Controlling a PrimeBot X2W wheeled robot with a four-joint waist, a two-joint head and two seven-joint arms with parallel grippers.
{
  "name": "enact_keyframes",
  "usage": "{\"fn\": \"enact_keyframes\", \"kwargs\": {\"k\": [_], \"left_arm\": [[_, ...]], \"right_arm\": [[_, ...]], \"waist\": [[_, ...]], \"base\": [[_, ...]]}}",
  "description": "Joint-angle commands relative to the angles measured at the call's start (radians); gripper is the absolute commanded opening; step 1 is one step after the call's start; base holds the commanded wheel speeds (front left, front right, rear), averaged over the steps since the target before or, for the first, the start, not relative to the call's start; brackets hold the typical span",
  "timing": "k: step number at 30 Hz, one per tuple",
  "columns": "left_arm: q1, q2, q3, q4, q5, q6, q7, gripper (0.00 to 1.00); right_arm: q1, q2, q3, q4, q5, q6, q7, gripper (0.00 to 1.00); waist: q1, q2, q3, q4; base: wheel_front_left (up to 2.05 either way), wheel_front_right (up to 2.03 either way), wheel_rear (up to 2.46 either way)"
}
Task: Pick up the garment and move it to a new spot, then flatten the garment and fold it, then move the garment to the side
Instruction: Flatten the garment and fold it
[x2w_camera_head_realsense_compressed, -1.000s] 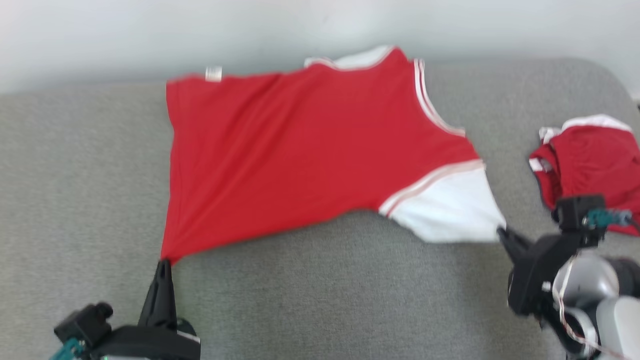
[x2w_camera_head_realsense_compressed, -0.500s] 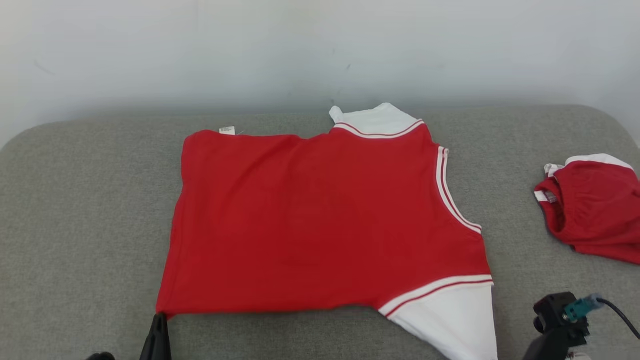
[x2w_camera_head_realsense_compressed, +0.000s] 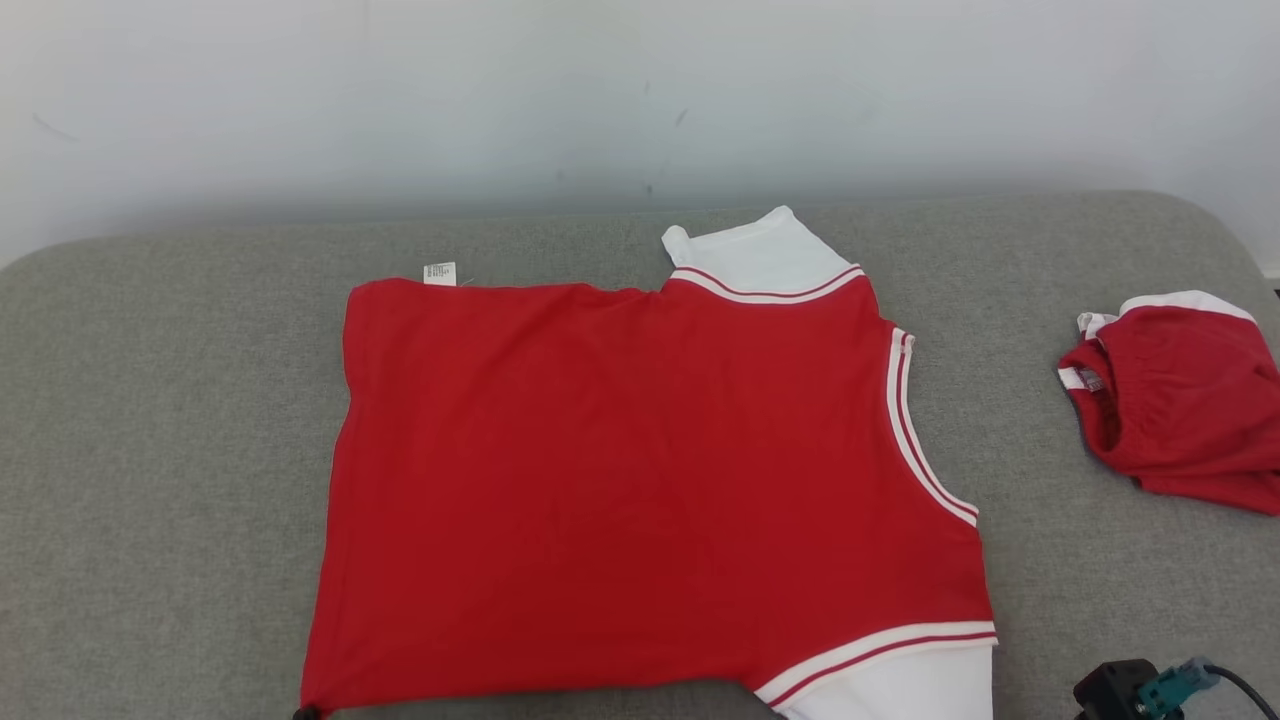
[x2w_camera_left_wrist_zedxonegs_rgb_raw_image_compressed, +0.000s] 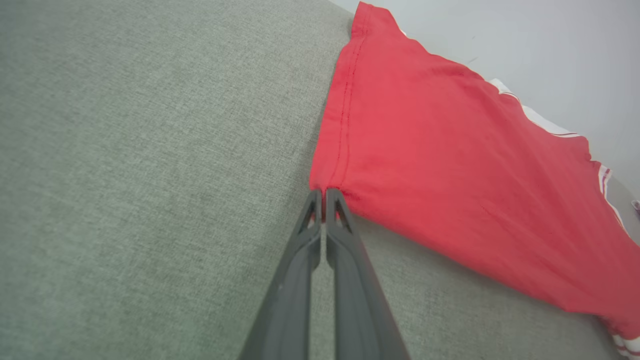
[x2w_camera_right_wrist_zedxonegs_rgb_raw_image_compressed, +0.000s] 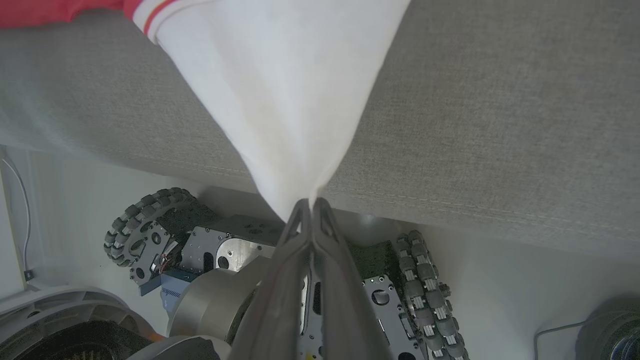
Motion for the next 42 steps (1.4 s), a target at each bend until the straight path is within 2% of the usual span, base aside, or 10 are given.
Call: {"fn": "enact_keyframes", "kwargs": {"k": [1, 4, 9, 18, 24, 28, 36, 42], "left_arm": [[0.029, 0.007, 0.010, -0.014, -0.012, 0.011, -0.003, 0.00], [0.060, 0.007, 0.022, -0.049, -0.021, 0.022, -0.011, 0.00], [0.064, 0.021, 0.017, -0.071, -0.011, 0.007, -0.016, 0.00], [-0.018, 0.043, 0.000, -0.095, 0.000, -0.003, 0.011, 0.00], [-0.118, 0.071, -0.029, -0.092, 0.028, -0.011, 0.049, 0.00], [-0.193, 0.091, -0.072, -0.043, 0.099, 0.014, 0.080, 0.00], [-0.326, 0.109, -0.123, 0.066, 0.168, 0.034, 0.126, 0.00], [-0.406, 0.118, -0.139, 0.148, 0.185, 0.028, 0.134, 0.00]], "right_arm": [[0.020, 0.006, -0.007, -0.010, 0.004, 0.001, 0.004, 0.00], [0.042, 0.017, -0.017, -0.033, 0.013, 0.001, -0.001, 0.00], [0.037, 0.033, 0.020, -0.071, 0.078, 0.001, -0.014, 0.00], [-0.102, 0.015, 0.020, -0.085, 0.195, 0.001, -0.149, 0.00], [-0.256, -0.003, 0.007, 0.009, 0.193, 0.001, -0.248, 0.00], [-0.366, -0.006, 0.022, 0.106, 0.202, 0.001, -0.305, 0.00], [-0.555, -0.044, 0.083, 0.270, 0.140, 0.001, -0.464, 0.00], [-0.684, -0.068, 0.145, 0.388, 0.087, 0.001, -0.610, 0.00]], "waist": [[-0.0001, 0.0000, 0.000, 0.001], [-0.0001, 0.0000, 0.000, 0.003], [-0.0001, 0.0000, -0.006, 0.010], [-0.0001, 0.0000, -0.012, 0.017], [-0.0001, 0.0000, 0.016, 0.027], [-0.0001, 0.0000, 0.036, 0.037], [-0.0001, 0.0000, 0.073, 0.046], [-0.0001, 0.0000, 0.108, 0.042]], "base": [[0.00, 0.00, 0.00], [0.00, 0.00, 0.00], [0.00, 0.00, 0.00], [0.00, 0.00, 0.00], [0.00, 0.00, 0.00], [0.00, 0.00, 0.00], [0.00, 0.00, 0.00], [0.00, 0.00, 0.00]]}}
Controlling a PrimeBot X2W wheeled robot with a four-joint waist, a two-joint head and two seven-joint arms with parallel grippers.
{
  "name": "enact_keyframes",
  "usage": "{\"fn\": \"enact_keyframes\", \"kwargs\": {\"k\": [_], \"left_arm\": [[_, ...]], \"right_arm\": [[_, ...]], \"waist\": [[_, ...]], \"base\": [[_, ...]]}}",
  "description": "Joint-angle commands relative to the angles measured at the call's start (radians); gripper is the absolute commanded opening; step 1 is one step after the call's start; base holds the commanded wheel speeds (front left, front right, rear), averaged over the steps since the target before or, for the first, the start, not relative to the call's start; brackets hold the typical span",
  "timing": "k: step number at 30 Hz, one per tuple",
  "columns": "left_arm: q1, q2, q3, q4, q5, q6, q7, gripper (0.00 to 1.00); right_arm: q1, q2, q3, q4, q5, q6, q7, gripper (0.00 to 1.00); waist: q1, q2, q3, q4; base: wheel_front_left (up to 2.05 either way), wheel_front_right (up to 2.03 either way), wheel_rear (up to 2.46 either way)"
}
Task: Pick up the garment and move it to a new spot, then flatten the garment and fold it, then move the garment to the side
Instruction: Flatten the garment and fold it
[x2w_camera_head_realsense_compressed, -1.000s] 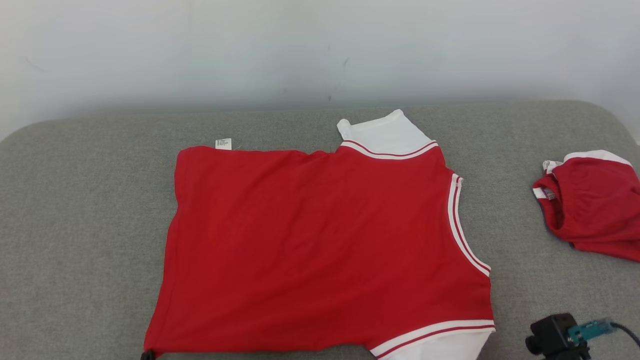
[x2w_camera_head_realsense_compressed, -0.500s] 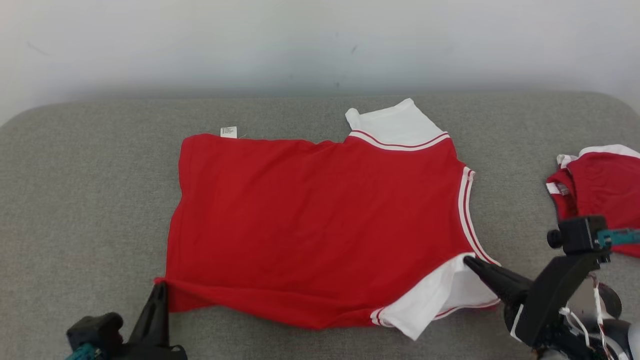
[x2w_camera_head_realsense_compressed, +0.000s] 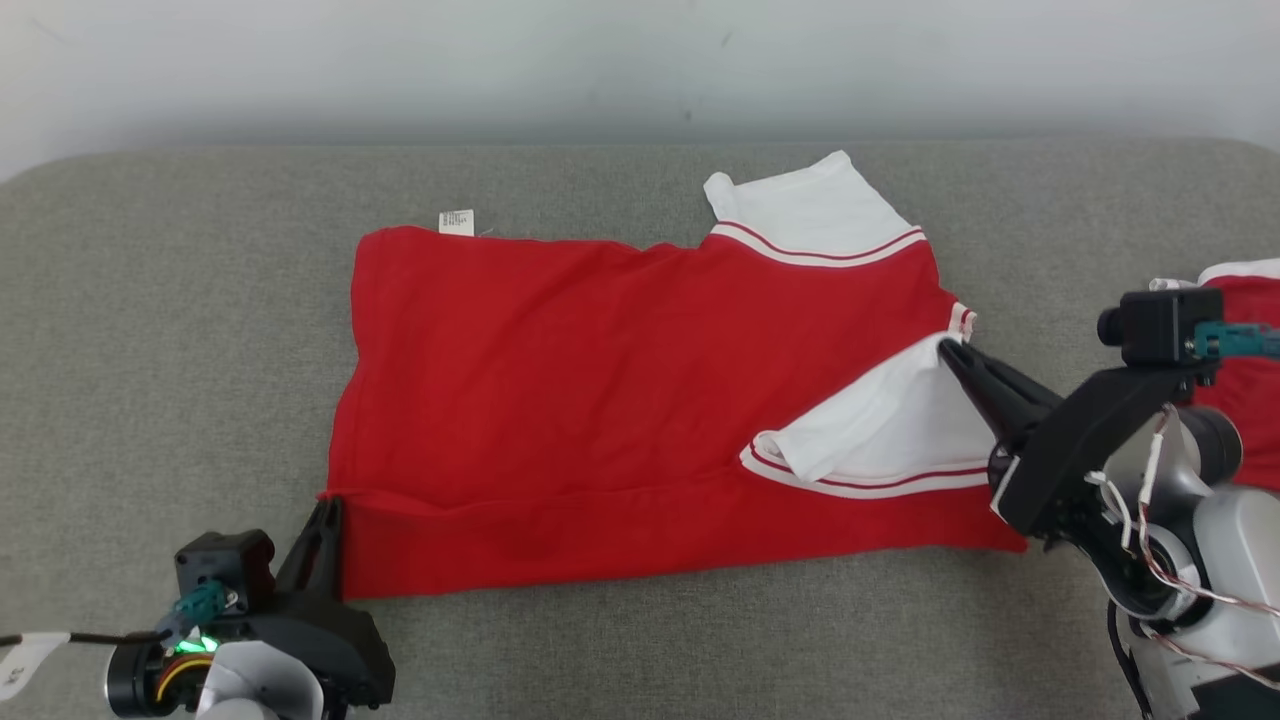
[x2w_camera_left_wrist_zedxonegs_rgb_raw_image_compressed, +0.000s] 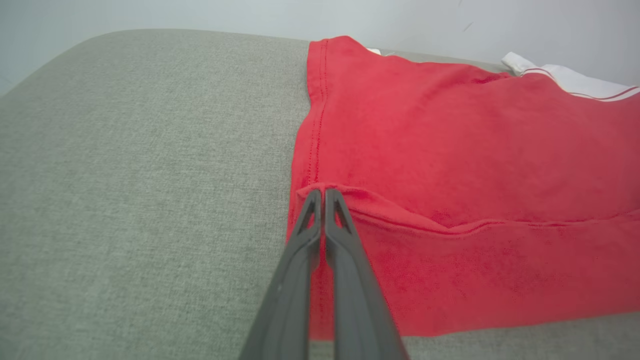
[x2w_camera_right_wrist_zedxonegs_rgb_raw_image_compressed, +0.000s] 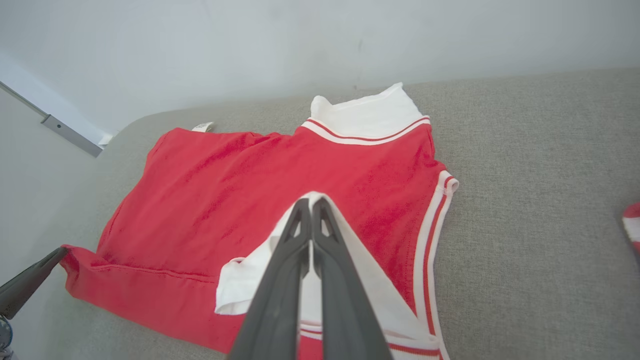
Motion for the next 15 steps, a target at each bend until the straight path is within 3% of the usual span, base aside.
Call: {"fn": "enact_keyframes", "kwargs": {"k": [1, 15], "left_arm": [[-0.025, 0.004, -0.002, 0.021, 0.007, -0.006, -0.007, 0.00], [-0.101, 0.002, 0.000, 0.099, 0.008, 0.006, -0.052, 0.00]], "right_arm": [[-0.031, -0.013, 0.021, 0.023, -0.010, 0.001, -0.036, 0.00], [-0.114, -0.060, 0.072, 0.138, -0.025, 0.001, -0.214, 0.00]], "waist": [[-0.0001, -0.0001, 0.016, -0.004], [-0.0001, -0.0001, 0.065, -0.007]], "base": [[0.00, 0.00, 0.00], [0.00, 0.00, 0.00]]}}
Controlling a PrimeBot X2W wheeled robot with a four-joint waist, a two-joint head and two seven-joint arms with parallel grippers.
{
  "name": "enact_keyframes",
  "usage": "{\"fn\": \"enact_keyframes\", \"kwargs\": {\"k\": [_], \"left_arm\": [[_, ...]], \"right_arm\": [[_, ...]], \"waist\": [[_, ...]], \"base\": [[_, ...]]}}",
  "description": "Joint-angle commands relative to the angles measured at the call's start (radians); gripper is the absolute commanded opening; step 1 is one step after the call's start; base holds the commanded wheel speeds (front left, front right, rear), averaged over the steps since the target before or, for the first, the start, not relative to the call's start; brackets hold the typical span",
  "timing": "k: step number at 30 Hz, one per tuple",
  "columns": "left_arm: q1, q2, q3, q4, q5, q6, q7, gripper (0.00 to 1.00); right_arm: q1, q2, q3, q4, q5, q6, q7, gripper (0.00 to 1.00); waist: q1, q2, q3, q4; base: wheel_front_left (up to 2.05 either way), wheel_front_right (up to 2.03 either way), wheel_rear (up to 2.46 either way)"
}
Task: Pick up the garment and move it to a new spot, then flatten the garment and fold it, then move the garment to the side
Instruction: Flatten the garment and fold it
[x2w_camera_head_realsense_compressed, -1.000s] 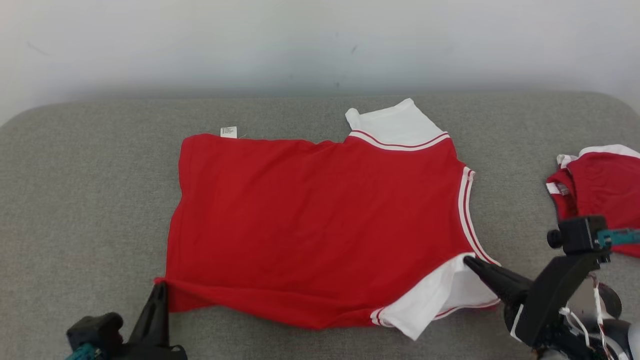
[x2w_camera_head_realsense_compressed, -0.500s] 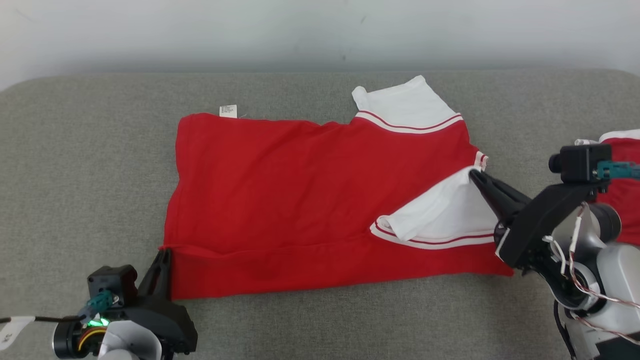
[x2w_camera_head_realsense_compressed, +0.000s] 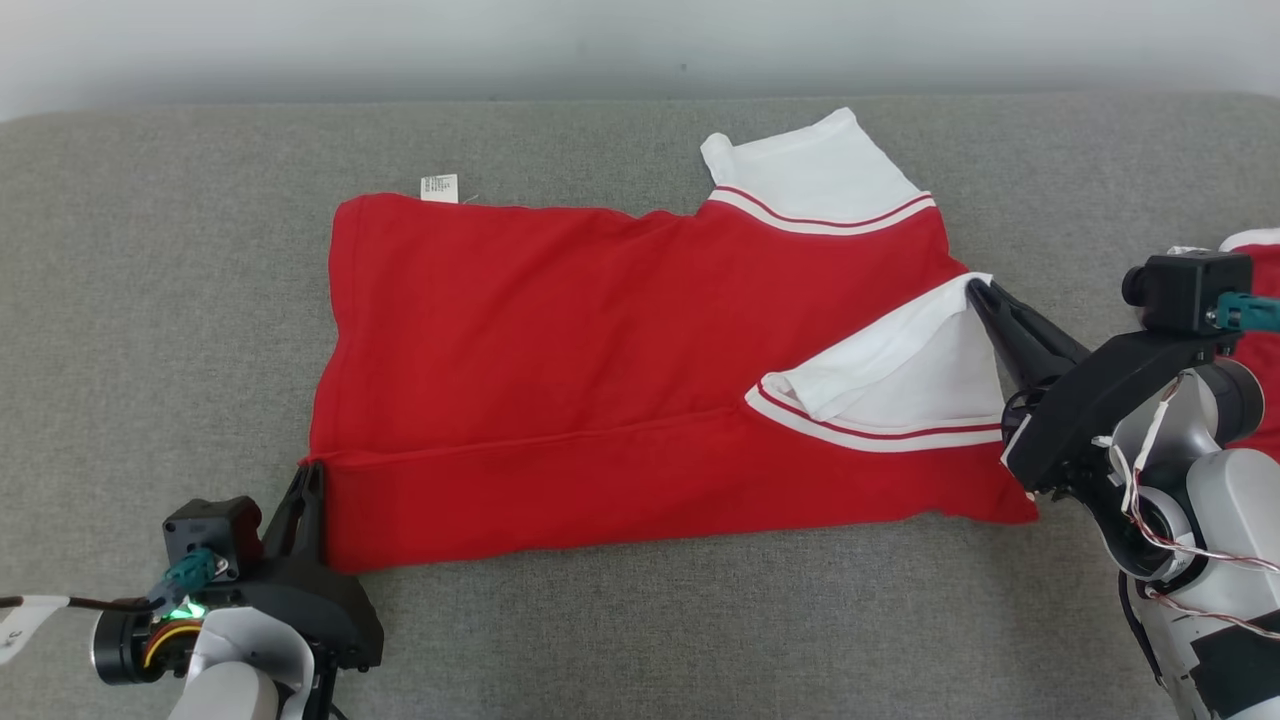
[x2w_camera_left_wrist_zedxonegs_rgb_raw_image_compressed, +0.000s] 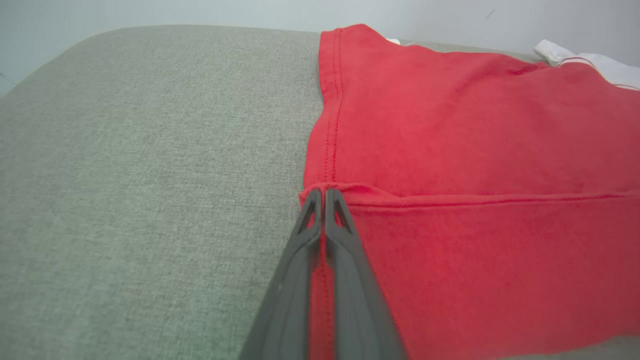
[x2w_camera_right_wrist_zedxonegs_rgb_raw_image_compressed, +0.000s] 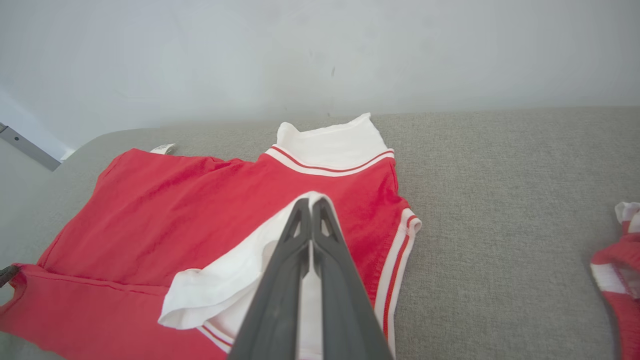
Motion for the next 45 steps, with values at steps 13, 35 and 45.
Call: {"fn": "enact_keyframes", "kwargs": {"k": [13, 35, 45], "left_arm": [[-0.022, -0.013, -0.013, 0.043, 0.006, 0.015, -0.053, 1.00], [0.084, -0.014, -0.022, 0.081, -0.021, 0.060, -0.017, 1.00], [0.035, -0.026, -0.052, 0.148, -0.004, 0.063, -0.019, 1.00]], "right_arm": [[-0.059, 0.046, -0.028, 0.101, -0.005, 0.001, -0.042, 1.00], [0.250, 0.298, -0.417, -0.129, -0.426, 0.001, 0.278, 1.00], [0.236, 0.307, -0.401, -0.068, -0.407, 0.001, 0.308, 1.00]], "waist": [[-0.0001, -0.0001, -0.001, 0.008], [-0.0001, -0.0001, -0.078, -0.029], [-0.0001, -0.0001, -0.045, -0.020]], "base": [[0.00, 0.00, 0.00], [0.00, 0.00, 0.00], [0.00, 0.00, 0.00]]}}
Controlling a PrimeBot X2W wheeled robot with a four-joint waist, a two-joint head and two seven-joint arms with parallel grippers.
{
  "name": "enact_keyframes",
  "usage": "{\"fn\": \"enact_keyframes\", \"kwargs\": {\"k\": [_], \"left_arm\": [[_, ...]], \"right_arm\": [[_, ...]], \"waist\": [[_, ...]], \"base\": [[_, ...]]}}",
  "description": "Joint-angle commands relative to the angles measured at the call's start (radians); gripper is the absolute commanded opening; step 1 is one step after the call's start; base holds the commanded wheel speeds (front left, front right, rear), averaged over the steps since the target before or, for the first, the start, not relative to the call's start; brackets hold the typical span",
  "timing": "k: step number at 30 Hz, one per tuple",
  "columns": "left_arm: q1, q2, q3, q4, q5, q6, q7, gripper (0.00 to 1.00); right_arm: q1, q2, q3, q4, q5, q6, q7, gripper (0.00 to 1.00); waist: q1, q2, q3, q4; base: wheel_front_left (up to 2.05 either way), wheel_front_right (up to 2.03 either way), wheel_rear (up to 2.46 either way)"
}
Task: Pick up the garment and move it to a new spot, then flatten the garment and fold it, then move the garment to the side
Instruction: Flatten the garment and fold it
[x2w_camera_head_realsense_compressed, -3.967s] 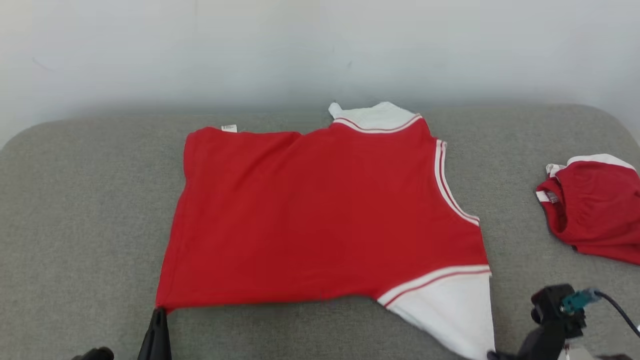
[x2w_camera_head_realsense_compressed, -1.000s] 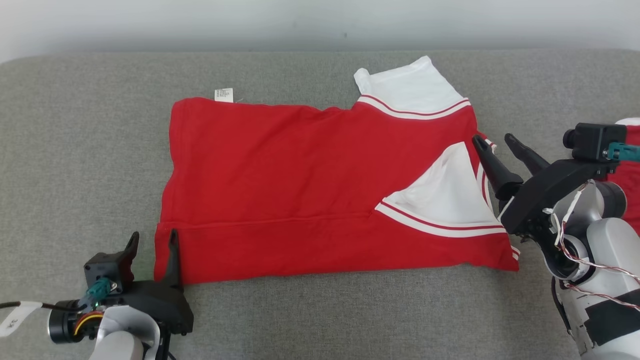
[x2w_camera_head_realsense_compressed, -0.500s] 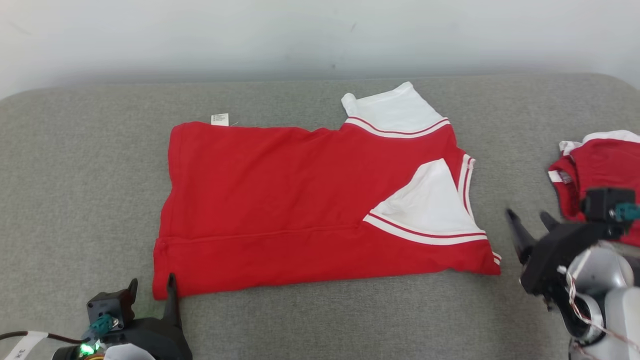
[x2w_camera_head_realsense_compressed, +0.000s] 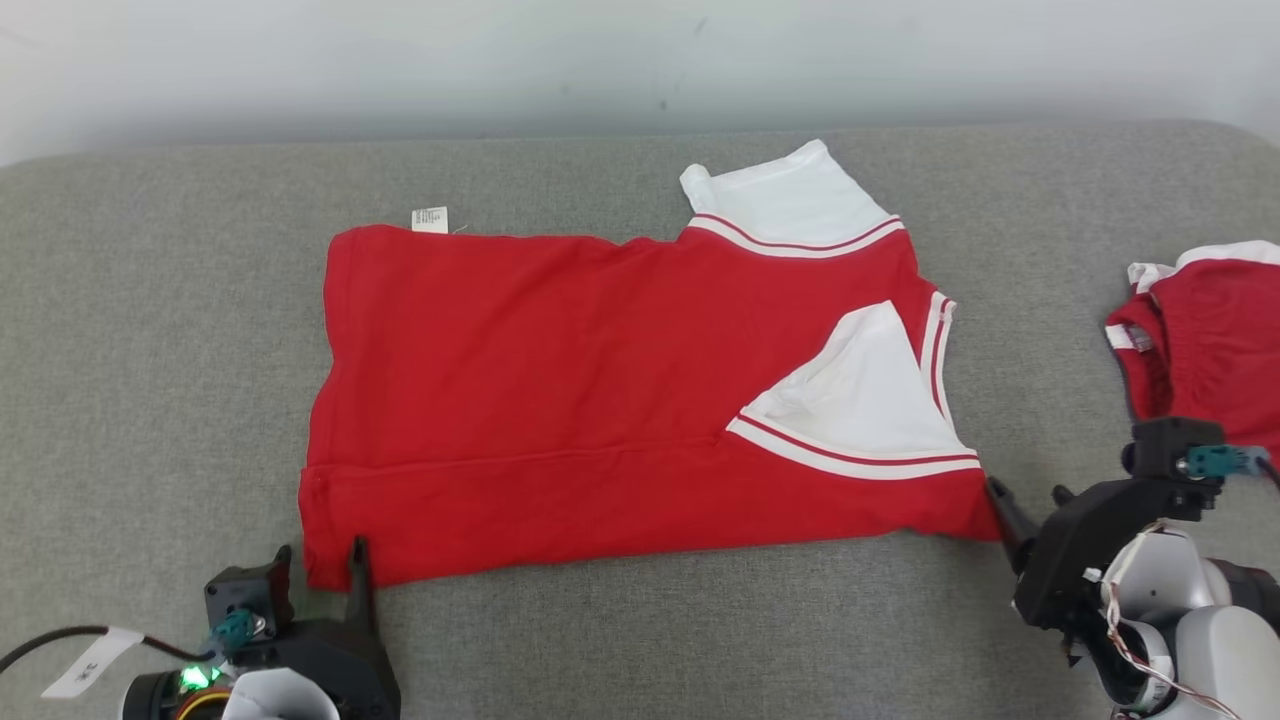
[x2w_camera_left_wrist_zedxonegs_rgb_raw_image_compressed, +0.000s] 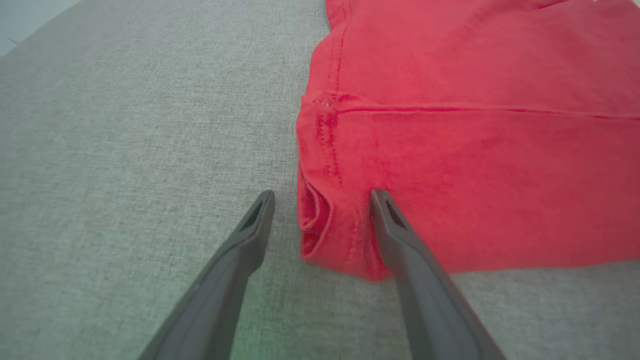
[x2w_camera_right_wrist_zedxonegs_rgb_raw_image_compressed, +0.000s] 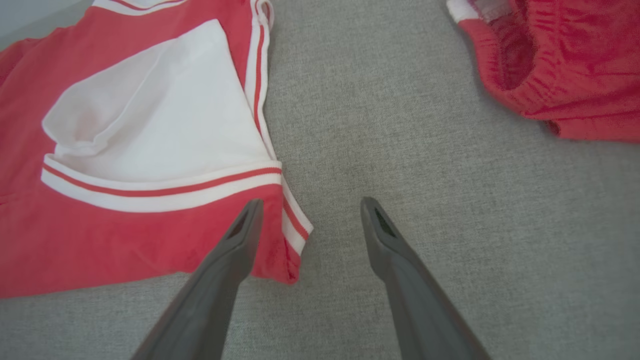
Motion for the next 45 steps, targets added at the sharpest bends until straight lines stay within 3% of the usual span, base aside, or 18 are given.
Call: {"fn": "enact_keyframes", "kwargs": {"k": [1, 10, 16, 17, 18, 19, 21, 23, 24, 35, 45], "left_arm": [[-0.009, -0.004, -0.002, 0.009, -0.001, 0.001, 0.000, 1.00], [-0.034, -0.017, -0.025, 0.084, 0.007, 0.027, 0.043, 1.00], [-0.029, -0.032, -0.034, 0.118, -0.023, 0.015, 0.096, 0.98], [-0.026, -0.036, -0.036, 0.120, -0.028, 0.007, 0.104, 0.76], [-0.023, -0.040, -0.039, 0.120, -0.031, -0.002, 0.109, 0.34], [-0.022, -0.041, -0.043, 0.118, -0.031, -0.008, 0.109, 0.00], [-0.016, -0.045, -0.046, 0.118, -0.041, -0.019, 0.110, 0.00], [-0.011, -0.044, -0.044, 0.118, -0.046, -0.019, 0.107, 0.00], [-0.009, -0.042, -0.044, 0.118, -0.048, -0.020, 0.103, 0.00], [0.026, -0.035, -0.025, 0.070, -0.076, -0.032, 0.023, 0.00], [0.109, -0.019, -0.014, -0.019, -0.094, -0.026, -0.005, 0.00]], "right_arm": [[-0.011, 0.001, 0.003, 0.003, 0.009, 0.002, 0.002, 1.00], [-0.025, 0.001, 0.038, 0.081, -0.003, 0.002, 0.028, 1.00], [-0.022, 0.002, 0.056, 0.113, -0.002, 0.002, 0.053, 1.00], [-0.020, 0.002, 0.062, 0.117, 0.000, 0.002, 0.059, 1.00], [-0.019, 0.003, 0.068, 0.120, 0.003, 0.002, 0.063, 1.00], [-0.017, 0.003, 0.073, 0.122, 0.006, 0.002, 0.067, 1.00], [-0.013, 0.003, 0.079, 0.124, 0.012, 0.002, 0.070, 1.00], [-0.013, 0.003, 0.081, 0.127, 0.016, 0.002, 0.071, 0.23], [-0.014, 0.003, 0.079, 0.129, 0.016, 0.002, 0.069, 0.00], [0.010, 0.001, 0.070, 0.102, 0.044, 0.002, 0.030, 0.00], [0.172, 0.001, 0.073, -0.081, 0.129, 0.002, 0.092, 0.00]], "waist": [[0.0001, 0.0000, 0.006, 0.005], [0.0001, 0.0000, 0.022, 0.018], [0.0001, 0.0000, 0.020, 0.017], [0.0001, 0.0000, 0.019, 0.017], [0.0001, 0.0000, 0.019, 0.016], [0.0001, 0.0000, 0.018, 0.016], [0.0001, 0.0000, 0.014, 0.016], [0.0001, 0.0000, 0.010, 0.016], [0.0001, 0.0000, 0.008, 0.016], [0.0001, 0.0000, -0.047, 0.007], [0.0001, 0.0000, -0.097, 0.007]], "base": [[0.00, 0.00, 0.00], [0.00, 0.00, 0.00], [0.00, 0.00, 0.00], [0.00, 0.00, 0.00], [0.00, 0.00, 0.00], [0.00, 0.00, 0.00], [0.00, 0.00, 0.00], [0.00, 0.00, 0.00], [0.00, 0.00, 0.00], [0.00, 0.00, 0.00], [0.00, 0.00, 0.00]]}}
